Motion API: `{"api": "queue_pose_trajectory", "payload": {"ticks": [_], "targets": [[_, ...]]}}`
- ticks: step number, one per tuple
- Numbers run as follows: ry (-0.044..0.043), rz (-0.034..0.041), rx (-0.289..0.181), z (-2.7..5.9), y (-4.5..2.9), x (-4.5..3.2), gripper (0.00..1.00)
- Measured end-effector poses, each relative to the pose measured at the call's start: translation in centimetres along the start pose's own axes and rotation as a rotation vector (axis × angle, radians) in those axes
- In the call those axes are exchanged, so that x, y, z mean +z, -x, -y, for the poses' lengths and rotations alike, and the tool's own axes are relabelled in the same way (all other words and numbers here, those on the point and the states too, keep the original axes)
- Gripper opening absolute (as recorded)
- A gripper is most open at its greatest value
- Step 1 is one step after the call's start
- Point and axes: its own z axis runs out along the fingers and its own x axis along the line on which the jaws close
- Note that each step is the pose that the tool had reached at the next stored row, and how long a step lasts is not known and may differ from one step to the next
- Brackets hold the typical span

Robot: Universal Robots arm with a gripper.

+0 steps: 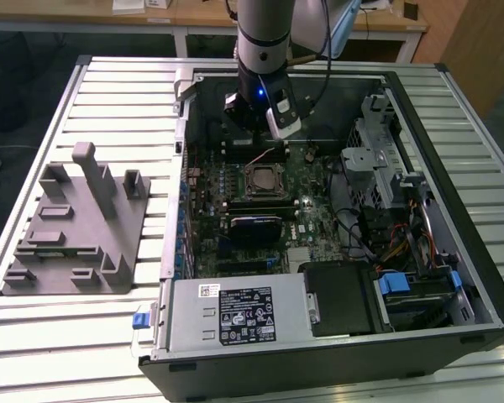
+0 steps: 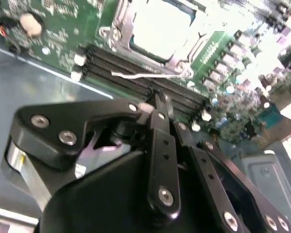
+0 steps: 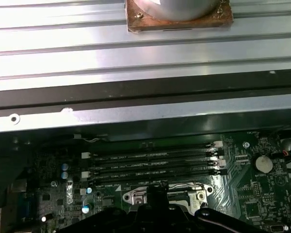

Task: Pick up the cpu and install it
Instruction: 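Install the first cpu locking lever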

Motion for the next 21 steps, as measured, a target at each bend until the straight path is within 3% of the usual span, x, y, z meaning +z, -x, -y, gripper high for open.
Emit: {"api": "queue_pose_trajectory", "payload": {"ticks": [3, 9, 10, 21], "targets": [[0.0002, 0.0012, 0.0, 0.0, 0.01, 0.01, 0.11], [0.0, 0.0527, 0.011, 0.05, 0.01, 0.2, 0.11], [0.0003, 0.0581, 0.015, 0.06, 0.01, 0.27, 0.11], [0.0005, 0.0855, 0.057, 0.37, -0.01, 1.51, 0.11]]}}
